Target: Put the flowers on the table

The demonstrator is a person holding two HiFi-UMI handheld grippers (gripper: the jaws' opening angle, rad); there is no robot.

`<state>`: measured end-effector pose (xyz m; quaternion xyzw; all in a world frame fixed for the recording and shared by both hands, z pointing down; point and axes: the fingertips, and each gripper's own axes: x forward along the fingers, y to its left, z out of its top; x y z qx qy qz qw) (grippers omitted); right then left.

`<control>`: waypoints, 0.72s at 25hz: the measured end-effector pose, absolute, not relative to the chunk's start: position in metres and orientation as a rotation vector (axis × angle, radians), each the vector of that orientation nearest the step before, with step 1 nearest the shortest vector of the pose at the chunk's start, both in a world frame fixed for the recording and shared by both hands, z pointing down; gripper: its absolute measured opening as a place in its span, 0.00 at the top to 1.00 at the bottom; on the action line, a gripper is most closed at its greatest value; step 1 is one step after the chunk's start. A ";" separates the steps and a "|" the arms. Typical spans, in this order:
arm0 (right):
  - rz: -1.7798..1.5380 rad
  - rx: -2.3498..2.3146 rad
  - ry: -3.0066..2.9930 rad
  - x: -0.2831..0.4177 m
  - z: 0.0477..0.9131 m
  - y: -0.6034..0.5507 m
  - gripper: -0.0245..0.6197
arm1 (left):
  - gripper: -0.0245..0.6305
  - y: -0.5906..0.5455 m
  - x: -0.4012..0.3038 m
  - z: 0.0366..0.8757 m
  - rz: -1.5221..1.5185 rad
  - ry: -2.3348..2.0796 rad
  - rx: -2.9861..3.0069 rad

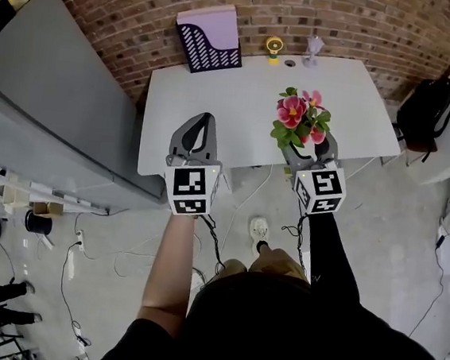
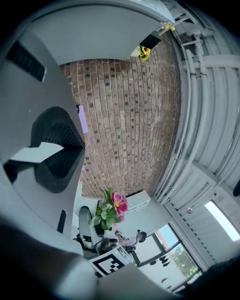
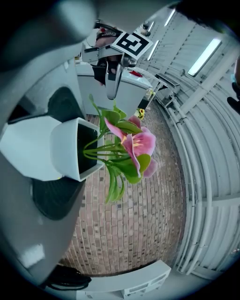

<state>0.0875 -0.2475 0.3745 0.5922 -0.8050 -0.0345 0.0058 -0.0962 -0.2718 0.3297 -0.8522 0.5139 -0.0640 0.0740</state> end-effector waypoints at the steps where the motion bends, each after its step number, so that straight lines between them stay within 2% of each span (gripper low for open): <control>1: -0.102 1.840 -2.529 0.090 0.375 -0.262 0.43 | 0.95 -0.284 -0.094 0.328 -0.190 1.560 -2.546; 10: -0.033 1.722 -2.601 0.103 0.397 -0.379 0.43 | 0.95 -0.384 -0.074 0.343 -0.242 1.646 -2.516; 18: 0.046 1.654 -2.634 0.105 0.434 -0.437 0.43 | 0.95 -0.432 -0.059 0.370 -0.280 1.654 -2.543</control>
